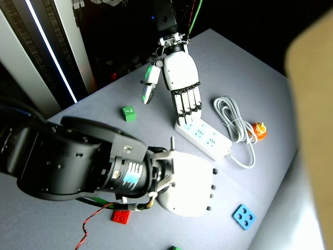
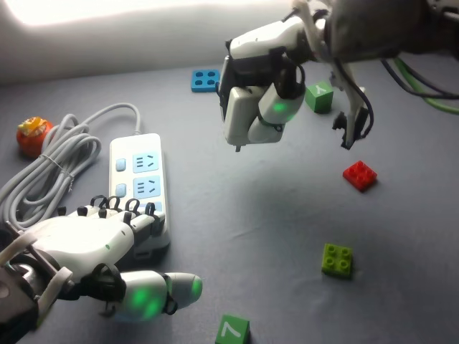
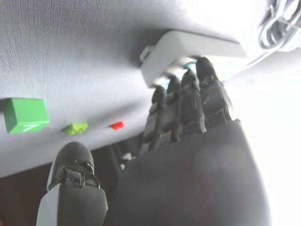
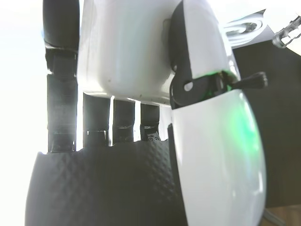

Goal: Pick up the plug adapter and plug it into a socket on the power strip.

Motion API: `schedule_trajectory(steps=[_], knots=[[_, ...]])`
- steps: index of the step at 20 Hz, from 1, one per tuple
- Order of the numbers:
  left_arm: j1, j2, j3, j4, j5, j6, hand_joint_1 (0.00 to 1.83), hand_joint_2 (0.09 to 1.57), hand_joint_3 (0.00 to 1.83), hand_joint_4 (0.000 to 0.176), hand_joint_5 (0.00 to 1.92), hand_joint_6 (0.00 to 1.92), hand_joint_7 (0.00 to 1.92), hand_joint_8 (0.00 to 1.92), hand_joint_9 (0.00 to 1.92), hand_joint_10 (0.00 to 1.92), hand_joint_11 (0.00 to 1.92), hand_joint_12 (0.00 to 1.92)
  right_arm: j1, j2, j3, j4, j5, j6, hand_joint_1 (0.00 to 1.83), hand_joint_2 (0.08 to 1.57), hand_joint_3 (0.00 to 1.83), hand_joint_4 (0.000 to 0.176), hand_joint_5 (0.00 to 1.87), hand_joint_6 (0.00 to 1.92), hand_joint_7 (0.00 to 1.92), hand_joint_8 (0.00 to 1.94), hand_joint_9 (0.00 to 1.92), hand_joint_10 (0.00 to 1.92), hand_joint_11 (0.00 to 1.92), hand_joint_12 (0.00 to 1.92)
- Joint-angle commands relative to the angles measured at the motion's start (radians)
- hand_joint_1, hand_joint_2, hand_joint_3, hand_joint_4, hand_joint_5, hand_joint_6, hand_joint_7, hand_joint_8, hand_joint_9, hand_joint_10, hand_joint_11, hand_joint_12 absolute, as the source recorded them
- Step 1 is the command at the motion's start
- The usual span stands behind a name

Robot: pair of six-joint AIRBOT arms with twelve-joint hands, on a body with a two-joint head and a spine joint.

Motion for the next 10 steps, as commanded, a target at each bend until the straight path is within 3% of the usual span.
schedule_trajectory(steps=[1,2,5,6,7,8,9,10], knots=[[-0.001,-0.003,0.005,0.016,-0.027,-0.003,0.0,1.12,0.0,0.0,0.1,0.0,0.11,0.0,0.1,0.0,0.0,0.25,0.031,-0.008,-0.001,-0.033,0.064,0.024,1.25,1.08,0.0,0.0,0.98,0.94,1.17,0.73,1.34,0.0,0.95,0.88],[-0.001,-0.003,0.006,0.016,-0.027,-0.003,0.0,1.12,0.0,0.0,0.1,0.0,0.11,0.0,0.1,0.0,0.0,0.25,0.046,-0.017,-0.002,-0.121,0.051,0.091,1.25,1.08,0.0,0.0,0.97,0.95,1.17,0.74,1.34,0.0,0.95,0.88],[0.001,-0.004,0.007,0.016,-0.027,-0.003,0.0,1.12,0.0,0.0,0.09,0.0,0.09,0.0,0.09,0.0,0.0,0.26,0.09,-0.053,-0.002,-0.464,-0.006,0.414,1.24,1.09,0.0,0.0,0.96,0.99,1.14,0.77,1.32,0.0,0.93,0.91],[0.003,-0.004,0.007,0.016,-0.025,-0.007,0.0,1.12,0.0,0.0,0.09,0.0,0.09,0.0,0.09,0.0,0.0,0.26,0.103,-0.078,-0.002,-0.636,-0.04,0.567,1.36,1.07,0.0,0.0,0.94,0.97,1.12,0.74,1.15,0.7,0.93,0.93],[0.005,-0.005,0.007,0.016,-0.025,-0.01,0.0,1.12,0.0,0.0,0.08,0.0,0.09,0.0,0.09,0.0,0.0,0.25,0.108,-0.097,-0.002,-0.756,-0.07,0.666,1.38,1.08,0.0,0.0,0.92,1.01,1.09,0.79,1.08,0.9,0.92,0.97],[0.005,-0.005,0.007,0.016,-0.024,-0.01,0.0,1.13,0.0,0.0,0.08,0.0,0.09,0.0,0.1,0.0,0.0,0.27,0.11,-0.114,-0.002,-0.858,-0.09,0.746,1.27,1.08,0.0,0.0,0.97,0.96,1.15,0.75,1.11,0.54,0.92,0.97],[0.006,-0.006,0.007,0.016,-0.023,-0.011,0.0,1.13,0.0,0.0,0.08,0.0,0.09,0.0,0.09,0.0,0.0,0.28,0.112,-0.135,-0.003,-0.974,-0.108,0.834,1.37,1.07,0.0,0.0,0.95,0.95,1.12,0.76,1.09,0.82,0.93,0.98],[0.007,-0.006,0.007,0.016,-0.023,-0.011,0.0,1.13,0.0,0.0,0.09,0.0,0.08,0.0,0.08,0.0,0.0,0.29,0.113,-0.15,-0.002,-1.053,-0.115,0.892,1.38,1.07,0.0,0.0,0.93,0.97,1.09,0.8,1.09,0.89,0.93,0.99]])
